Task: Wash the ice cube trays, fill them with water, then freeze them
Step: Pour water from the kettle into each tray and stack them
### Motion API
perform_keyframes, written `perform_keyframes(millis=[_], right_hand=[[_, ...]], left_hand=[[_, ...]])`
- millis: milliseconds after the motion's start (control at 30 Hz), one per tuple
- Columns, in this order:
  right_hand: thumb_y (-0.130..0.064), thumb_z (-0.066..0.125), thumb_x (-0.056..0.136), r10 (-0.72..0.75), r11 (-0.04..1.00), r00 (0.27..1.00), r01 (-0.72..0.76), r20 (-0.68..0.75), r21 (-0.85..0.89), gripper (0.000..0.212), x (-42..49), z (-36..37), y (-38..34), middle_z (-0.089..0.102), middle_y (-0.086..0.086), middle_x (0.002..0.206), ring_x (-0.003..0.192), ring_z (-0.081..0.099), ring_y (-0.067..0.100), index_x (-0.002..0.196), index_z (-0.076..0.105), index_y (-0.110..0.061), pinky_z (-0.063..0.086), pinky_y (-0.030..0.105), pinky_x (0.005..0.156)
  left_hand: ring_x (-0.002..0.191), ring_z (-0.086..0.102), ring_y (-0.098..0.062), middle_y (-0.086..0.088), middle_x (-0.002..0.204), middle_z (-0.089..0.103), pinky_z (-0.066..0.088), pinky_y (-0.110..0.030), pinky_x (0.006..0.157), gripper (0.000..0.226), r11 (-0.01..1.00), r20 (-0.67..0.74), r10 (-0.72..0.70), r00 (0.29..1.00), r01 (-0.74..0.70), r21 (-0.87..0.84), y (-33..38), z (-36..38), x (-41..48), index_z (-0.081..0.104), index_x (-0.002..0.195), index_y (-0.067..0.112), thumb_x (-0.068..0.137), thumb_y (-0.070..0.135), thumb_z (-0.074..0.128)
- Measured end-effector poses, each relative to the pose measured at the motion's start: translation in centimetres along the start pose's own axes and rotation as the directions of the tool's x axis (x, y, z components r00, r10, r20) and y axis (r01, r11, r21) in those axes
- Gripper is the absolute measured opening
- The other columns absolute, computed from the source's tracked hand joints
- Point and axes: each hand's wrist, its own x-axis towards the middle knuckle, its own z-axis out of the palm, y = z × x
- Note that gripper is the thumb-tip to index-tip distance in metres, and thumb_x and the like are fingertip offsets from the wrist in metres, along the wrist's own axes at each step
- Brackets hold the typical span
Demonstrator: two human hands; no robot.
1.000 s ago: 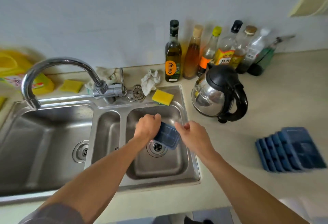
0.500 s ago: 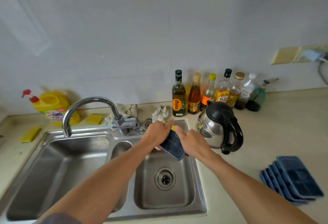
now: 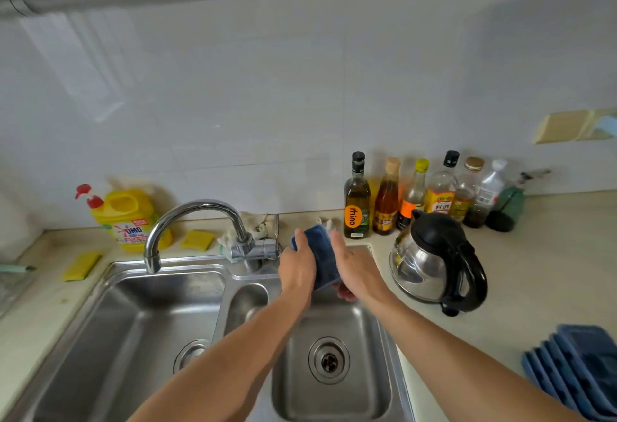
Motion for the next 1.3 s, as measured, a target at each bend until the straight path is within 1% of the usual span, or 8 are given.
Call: perform_keyframes(millis=[267, 467, 600, 700, 867, 933, 1133, 1300], right_hand=[[-0.066, 0.026, 0.103, 0.007, 0.997, 0.99, 0.003, -0.141, 0.074, 0.068, 1.9, 1.4, -1.5, 0.065, 0.006, 0.08, 0.076, 0.06, 0.021, 0.071, 0.059, -0.016, 0.041, 0.034, 0.073], [-0.061, 0.025, 0.104, -0.14, 0.982, 0.958, 0.167, -0.252, 0.092, 0.074, 0.9, 1.7, -1.3, 0.062, 0.001, 0.059, 0.057, 0.058, 0.009, 0.059, 0.058, -0.013, 0.038, 0.028, 0.059], [-0.054, 0.028, 0.108, -0.237, 0.944, 0.919, 0.295, -0.313, 0.149, 0.06, 0.6, 1.8, -1.9, 0.069, -0.007, 0.067, 0.071, 0.065, 0.005, 0.072, 0.069, -0.029, 0.042, 0.022, 0.065], [-0.054, 0.028, 0.108, -0.288, 0.913, 0.89, 0.366, -0.353, 0.179, 0.057, 0.2, 1.7, -2.8, 0.071, -0.01, 0.071, 0.076, 0.067, 0.006, 0.074, 0.068, -0.033, 0.046, 0.025, 0.07], [-0.072, 0.03, 0.095, -0.343, 0.884, 0.938, 0.337, -0.039, 0.324, 0.065, 0.0, 0.4, -4.4, 0.076, -0.003, 0.111, 0.109, 0.07, 0.013, 0.118, 0.071, -0.028, 0.052, 0.041, 0.1], [-0.077, 0.04, 0.086, -0.338, 0.918, 0.938, 0.31, 0.077, 0.247, 0.07, 0.0, -0.2, -4.3, 0.072, 0.0, 0.119, 0.115, 0.067, 0.017, 0.127, 0.064, -0.024, 0.051, 0.048, 0.104], [-0.024, 0.07, 0.092, -0.26, 0.966, 0.94, 0.257, 0.223, 0.043, 0.039, -0.5, -0.4, -2.4, 0.072, -0.001, 0.122, 0.118, 0.064, 0.014, 0.13, 0.062, -0.02, 0.047, 0.046, 0.109], [-0.015, 0.069, 0.091, -0.256, 0.967, 0.947, 0.253, 0.193, 0.039, 0.027, -1.4, -0.8, -0.6, 0.075, -0.003, 0.109, 0.104, 0.068, 0.008, 0.119, 0.068, -0.017, 0.052, 0.03, 0.095]], left_hand=[[0.086, 0.066, -0.022, -0.005, 0.092, 0.069, 0.051, -0.038, 0.078, 0.058, 0.936, 0.104, 0.279, 0.955, -0.294, 0.194, -0.3, -0.2, 0.5, 0.064, 0.099, 0.008, 0.103, 0.056, 0.032], [0.072, 0.062, -0.017, 0.0, 0.08, 0.065, 0.044, -0.029, 0.06, 0.051, 0.877, 0.126, 0.422, 0.898, -0.44, 0.192, -0.1, -0.5, 0.6, 0.06, 0.094, 0.011, 0.103, 0.055, 0.035], [0.075, 0.062, -0.013, 0.004, 0.082, 0.065, 0.05, -0.036, 0.07, 0.047, 0.834, 0.103, 0.512, 0.853, -0.523, 0.177, 0.8, -0.8, 0.4, 0.058, 0.093, 0.018, 0.1, 0.058, 0.035], [0.068, 0.059, -0.006, 0.007, 0.077, 0.063, 0.046, -0.027, 0.061, 0.053, 0.789, 0.101, 0.584, 0.805, -0.593, 0.16, 1.8, -1.4, 0.3, 0.056, 0.09, 0.02, 0.093, 0.067, 0.03], [0.069, 0.064, -0.021, 0.0, 0.077, 0.065, 0.05, -0.035, 0.06, 0.044, 0.651, 0.115, 0.706, 0.699, -0.704, 0.284, 3.9, -3.4, 1.9, 0.053, 0.099, 0.017, 0.102, 0.056, 0.032], [0.069, 0.062, -0.025, -0.002, 0.079, 0.066, 0.048, -0.037, 0.061, 0.041, 0.589, 0.14, 0.744, 0.653, -0.74, 0.325, 4.3, -4.4, 2.8, 0.052, 0.101, 0.015, 0.103, 0.053, 0.035], [0.069, 0.065, -0.027, -0.004, 0.079, 0.067, 0.052, -0.038, 0.064, 0.056, 0.428, 0.236, 0.806, 0.543, -0.81, 0.401, 3.5, -4.7, 3.3, 0.054, 0.105, 0.013, 0.1, 0.063, 0.03], [0.071, 0.067, -0.023, -0.001, 0.082, 0.068, 0.056, -0.037, 0.063, 0.064, 0.435, 0.285, 0.799, 0.53, -0.836, 0.334, 1.6, -3.5, 2.8, 0.056, 0.11, 0.014, 0.095, 0.067, 0.023]])
